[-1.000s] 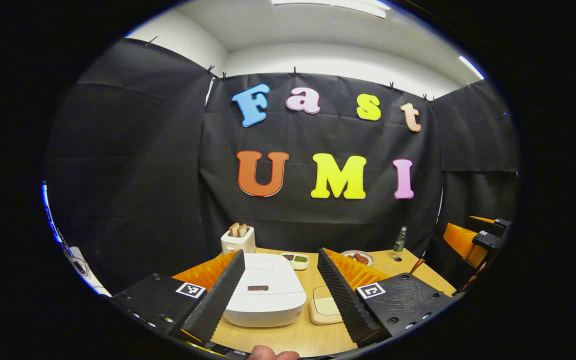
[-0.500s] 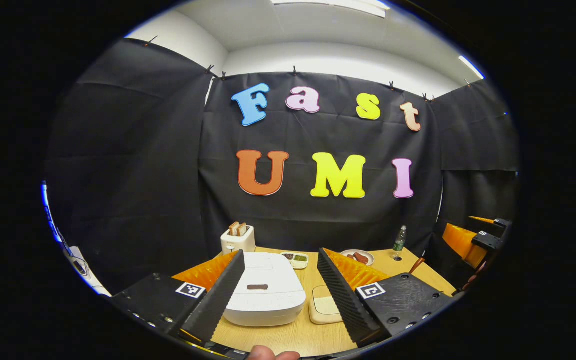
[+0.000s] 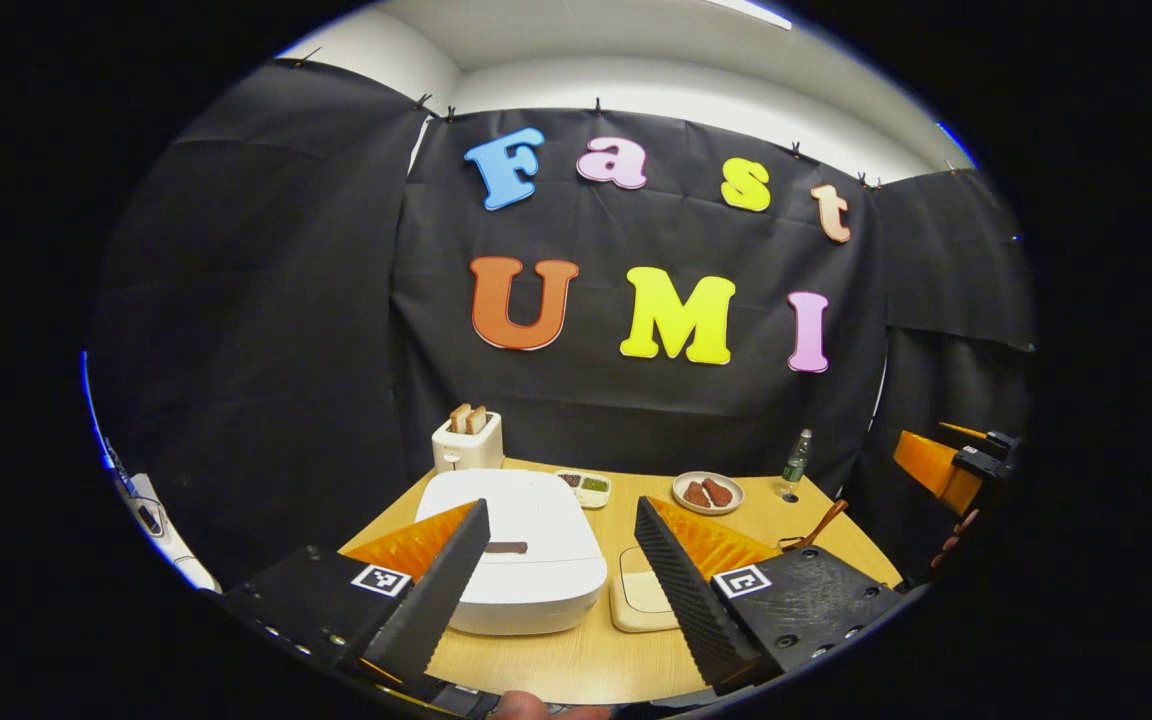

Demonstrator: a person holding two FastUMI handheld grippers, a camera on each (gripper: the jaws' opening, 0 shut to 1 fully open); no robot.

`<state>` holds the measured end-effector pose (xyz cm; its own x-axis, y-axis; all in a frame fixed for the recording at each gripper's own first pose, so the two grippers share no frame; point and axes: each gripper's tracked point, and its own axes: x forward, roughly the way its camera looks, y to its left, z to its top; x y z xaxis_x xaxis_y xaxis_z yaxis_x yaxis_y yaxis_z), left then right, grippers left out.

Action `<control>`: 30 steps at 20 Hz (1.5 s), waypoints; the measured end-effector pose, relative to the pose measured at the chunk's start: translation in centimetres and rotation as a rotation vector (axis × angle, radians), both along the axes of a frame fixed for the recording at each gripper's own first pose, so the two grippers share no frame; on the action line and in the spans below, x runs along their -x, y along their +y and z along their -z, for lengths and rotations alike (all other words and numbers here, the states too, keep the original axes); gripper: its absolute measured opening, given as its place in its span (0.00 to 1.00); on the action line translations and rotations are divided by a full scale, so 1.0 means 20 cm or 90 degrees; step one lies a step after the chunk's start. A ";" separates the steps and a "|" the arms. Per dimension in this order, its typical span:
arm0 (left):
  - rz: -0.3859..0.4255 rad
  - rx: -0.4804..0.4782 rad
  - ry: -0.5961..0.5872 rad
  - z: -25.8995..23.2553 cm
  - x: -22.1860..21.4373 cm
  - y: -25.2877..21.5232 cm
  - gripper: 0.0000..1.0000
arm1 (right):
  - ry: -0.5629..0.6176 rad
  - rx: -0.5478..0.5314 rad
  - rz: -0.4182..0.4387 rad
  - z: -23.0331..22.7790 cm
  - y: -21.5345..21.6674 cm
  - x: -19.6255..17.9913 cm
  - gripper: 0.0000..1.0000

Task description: Close the left gripper, press the button to open the rice cooker; take a wooden spoon from the chopstick holder with the right hand, scoop a spoonful of rice and pour it into the rice cooker, then put the wooden spoon back into the chopstick holder.

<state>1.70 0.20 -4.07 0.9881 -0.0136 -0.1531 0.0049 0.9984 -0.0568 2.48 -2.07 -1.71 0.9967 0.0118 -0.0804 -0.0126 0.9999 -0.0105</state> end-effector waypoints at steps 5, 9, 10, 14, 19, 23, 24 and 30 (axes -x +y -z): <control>-0.003 0.014 0.105 0.13 -0.18 0.07 0.89 | 0.016 -0.020 -0.014 0.04 -0.04 -0.15 1.00; -0.016 0.005 0.179 0.24 -0.32 0.12 0.51 | 0.021 -0.032 -0.019 0.05 -0.12 -0.27 1.00; -0.015 0.006 0.202 0.27 -0.34 0.13 0.41 | 0.024 -0.036 -0.019 0.06 -0.14 -0.29 1.00; -0.018 0.002 0.286 0.45 -0.44 0.18 0.26 | 0.033 -0.039 -0.007 0.10 -0.24 -0.36 1.00; -0.009 0.057 0.334 0.59 -0.58 0.21 0.00 | 0.068 -0.044 0.014 0.22 -0.36 -0.43 1.00; -0.026 0.047 0.348 0.66 -0.66 0.27 0.00 | 0.091 -0.042 0.025 0.28 -0.41 -0.48 1.00; -0.028 0.044 0.356 0.67 -0.66 0.27 0.00 | 0.094 -0.041 0.028 0.28 -0.41 -0.49 1.00; -0.030 0.066 0.386 0.76 -0.62 0.27 0.00 | 0.103 -0.045 0.031 0.30 -0.39 -0.51 1.00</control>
<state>14.15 5.59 -19.23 0.7260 -0.0173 -0.6875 -0.1026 0.9858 -0.1331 12.72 -9.80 -7.71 0.9704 -0.0249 -0.2402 0.0398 0.9975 0.0577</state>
